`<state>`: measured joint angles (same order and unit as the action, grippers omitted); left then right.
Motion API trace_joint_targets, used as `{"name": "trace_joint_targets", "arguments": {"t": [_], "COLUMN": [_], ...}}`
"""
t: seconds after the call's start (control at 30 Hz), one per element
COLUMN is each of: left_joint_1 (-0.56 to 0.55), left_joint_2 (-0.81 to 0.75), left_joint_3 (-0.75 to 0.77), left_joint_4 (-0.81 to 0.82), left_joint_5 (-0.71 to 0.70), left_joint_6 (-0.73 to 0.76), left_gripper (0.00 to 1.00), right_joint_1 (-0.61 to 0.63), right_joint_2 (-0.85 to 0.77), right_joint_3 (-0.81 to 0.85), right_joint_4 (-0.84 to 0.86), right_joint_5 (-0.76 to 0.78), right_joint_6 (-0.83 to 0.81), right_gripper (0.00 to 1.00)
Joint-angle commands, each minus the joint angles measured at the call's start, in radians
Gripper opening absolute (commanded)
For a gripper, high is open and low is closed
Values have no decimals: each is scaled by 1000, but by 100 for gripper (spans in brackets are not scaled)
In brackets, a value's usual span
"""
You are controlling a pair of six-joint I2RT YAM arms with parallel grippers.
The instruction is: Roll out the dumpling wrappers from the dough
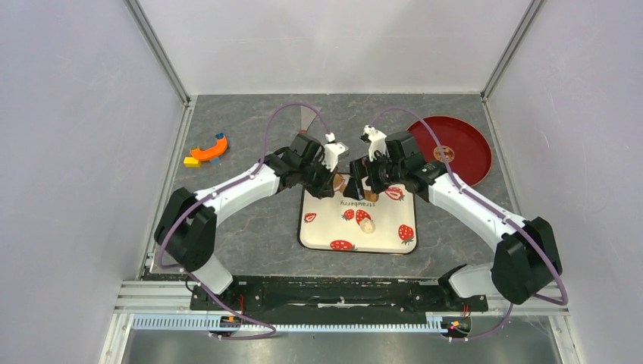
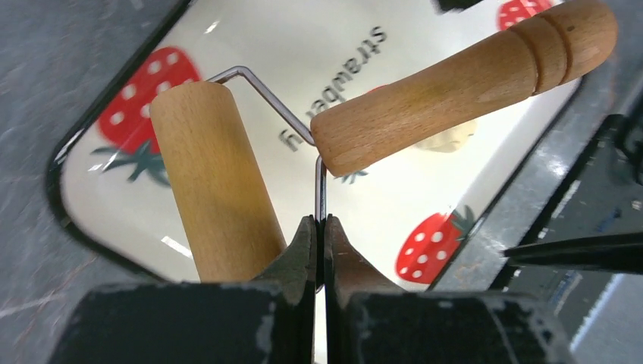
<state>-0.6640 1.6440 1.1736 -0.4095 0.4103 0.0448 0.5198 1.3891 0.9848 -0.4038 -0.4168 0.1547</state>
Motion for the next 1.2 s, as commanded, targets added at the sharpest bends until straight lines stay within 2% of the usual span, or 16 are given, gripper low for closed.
{"name": "trace_joint_targets", "arguments": {"t": [0.0, 0.17, 0.3, 0.43, 0.67, 0.8, 1.17], "left_joint_1": [-2, 0, -1, 0, 0, 0, -1], "left_joint_2": [-147, -279, -393, -477, -596, -633, -668], "left_joint_3": [-56, -190, -295, -350, -415, -433, -421], "left_joint_4": [125, 283, 401, 434, 424, 401, 295], "left_joint_5": [-230, -385, -454, -530, -581, -575, -544], "left_joint_6": [-34, -108, -142, -152, -125, -116, -4], "left_gripper": [2, 2, 2, 2, 2, 2, 2], "right_joint_1": [-14, -66, -125, -152, -145, -108, -24], "right_joint_2": [-75, -94, -111, -103, -37, 6, 145], "right_joint_3": [52, 41, -23, -82, -79, -71, 21], "right_joint_4": [131, 202, 345, 515, 658, 709, 668], "right_joint_5": [12, -81, -198, -291, -391, -397, -404], "right_joint_6": [109, 220, 370, 508, 652, 706, 752], "right_gripper": [98, 98, 98, 98, 98, 97, 88]}}
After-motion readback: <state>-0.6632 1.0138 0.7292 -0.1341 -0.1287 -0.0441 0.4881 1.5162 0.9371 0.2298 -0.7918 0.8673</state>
